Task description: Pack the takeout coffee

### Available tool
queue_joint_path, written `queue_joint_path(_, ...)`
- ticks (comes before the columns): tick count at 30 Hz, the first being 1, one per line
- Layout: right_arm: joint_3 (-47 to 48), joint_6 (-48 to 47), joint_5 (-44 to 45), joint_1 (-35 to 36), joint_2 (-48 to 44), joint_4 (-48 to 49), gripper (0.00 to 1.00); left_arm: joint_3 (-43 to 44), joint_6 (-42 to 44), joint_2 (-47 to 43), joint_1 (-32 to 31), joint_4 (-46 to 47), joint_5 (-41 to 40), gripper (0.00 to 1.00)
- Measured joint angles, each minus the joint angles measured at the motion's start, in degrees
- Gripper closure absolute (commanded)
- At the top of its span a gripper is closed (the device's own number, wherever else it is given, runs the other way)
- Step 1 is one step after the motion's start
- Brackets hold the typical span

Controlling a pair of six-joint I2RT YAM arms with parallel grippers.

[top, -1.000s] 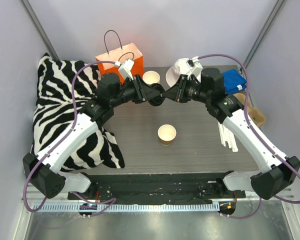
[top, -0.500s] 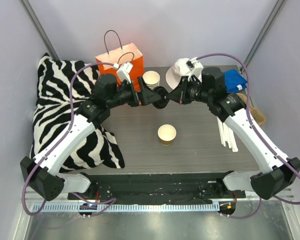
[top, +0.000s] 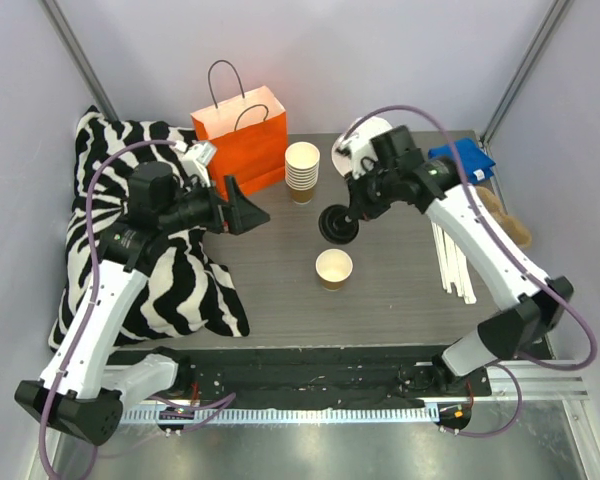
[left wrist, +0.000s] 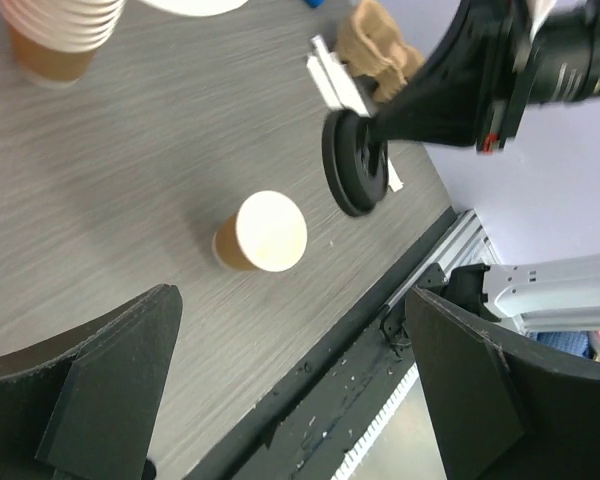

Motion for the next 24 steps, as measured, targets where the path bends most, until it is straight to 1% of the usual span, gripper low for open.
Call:
queue_joint_path(4, 0.5, -6.4, 3.5, 5.9, 6.0, -5.6, 0.99, -1.1, 0.9, 1.1, 6.3, -3.6, 4.0, 0.0)
queue_joint_path(8, 0.5, -10.1, 6.6, 9.8, 9.1, -7.8, 0.99, -1.7, 2.3, 2.1, 8.9, -5.9, 6.0, 0.0)
queue_joint_path(12, 0.5, -12.6, 8.7, 11.8, 11.2, -8.8, 0.99, -2.3, 3.1, 2.0, 10.3, -7.1, 6.7, 0.0)
queue_joint_path(18, 0.3, -14.3, 10.4, 12.5, 13.4, -9.1, 0.99, -3.1, 3.5, 2.0, 10.7, -7.4, 7.0, 0.0)
queue_joint_path(24, -2.7, -14.7, 11.4, 12.5, 13.4, -6.6, 0.99, -3.8, 2.6, 2.2, 10.7, -7.0, 7.7, 0.0)
